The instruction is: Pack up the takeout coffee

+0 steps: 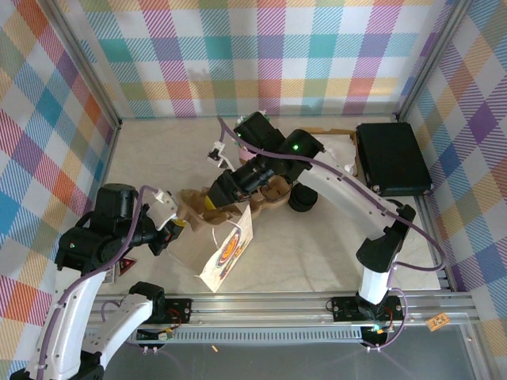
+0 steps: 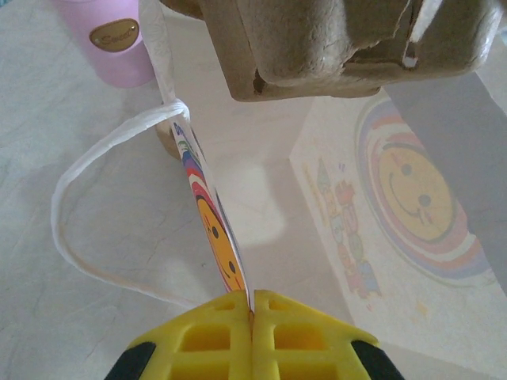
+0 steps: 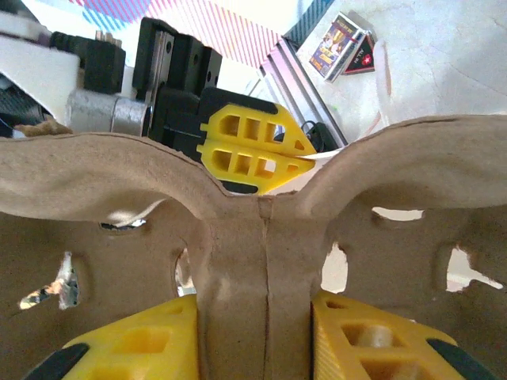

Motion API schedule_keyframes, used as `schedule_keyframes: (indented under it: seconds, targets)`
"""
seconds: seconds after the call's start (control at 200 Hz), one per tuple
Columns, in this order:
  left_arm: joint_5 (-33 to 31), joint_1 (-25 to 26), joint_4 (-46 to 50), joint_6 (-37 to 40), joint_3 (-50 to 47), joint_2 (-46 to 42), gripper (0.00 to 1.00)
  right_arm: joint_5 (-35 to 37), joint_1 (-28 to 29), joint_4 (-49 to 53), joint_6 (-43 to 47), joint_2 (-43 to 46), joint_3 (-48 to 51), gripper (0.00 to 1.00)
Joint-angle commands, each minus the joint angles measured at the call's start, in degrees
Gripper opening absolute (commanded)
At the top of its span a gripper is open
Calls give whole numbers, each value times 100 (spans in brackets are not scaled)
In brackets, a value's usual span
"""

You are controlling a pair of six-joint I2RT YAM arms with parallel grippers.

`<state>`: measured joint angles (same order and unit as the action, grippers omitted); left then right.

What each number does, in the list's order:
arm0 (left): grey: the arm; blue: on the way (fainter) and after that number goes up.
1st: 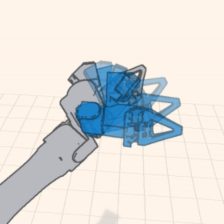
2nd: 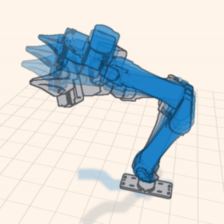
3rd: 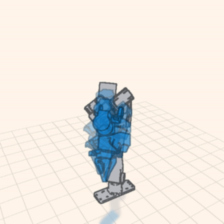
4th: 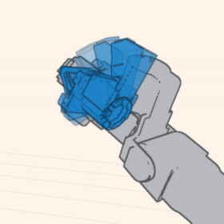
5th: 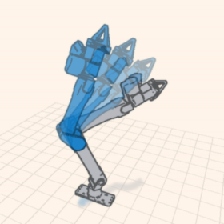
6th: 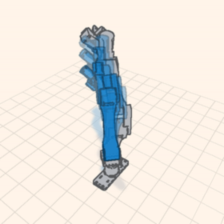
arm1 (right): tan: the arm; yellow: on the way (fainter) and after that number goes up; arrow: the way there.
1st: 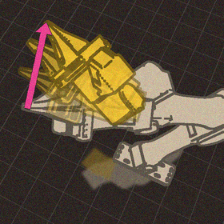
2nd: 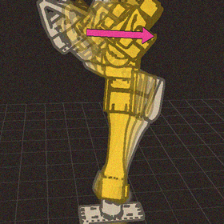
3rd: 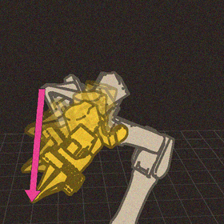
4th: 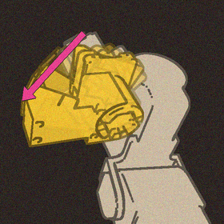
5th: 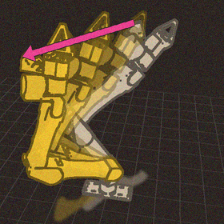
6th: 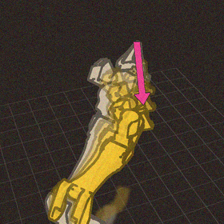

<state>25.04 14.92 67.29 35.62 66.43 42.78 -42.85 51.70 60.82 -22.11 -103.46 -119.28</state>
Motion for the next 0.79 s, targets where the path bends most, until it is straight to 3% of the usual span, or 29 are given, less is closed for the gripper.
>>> schedule_keyframes:
  seconds: [0.0, 0.315, 0.41, 0.635, 0.79]
  targets:
    - [394, 46, 34, 334, 47, -46, 0, 39, -186, -547, -572, -51, 49, 34]
    - [306, 46, 93, 301, 121, -173, 0, 316, -198, -231, -404, -129, 107, 32]
    - [197, 46, 126, 272, 159, -255, 0, 114, -202, -349, -516, -136, 79, 32]
    - [-194, 46, -365, -337, 33, -672, 0, 140, -88, -296, -543, -7, 136, 32]
    - [-218, 46, -630, -944, 10, -865, 12, 259, -29, -248, -177, 63, 244, 32]
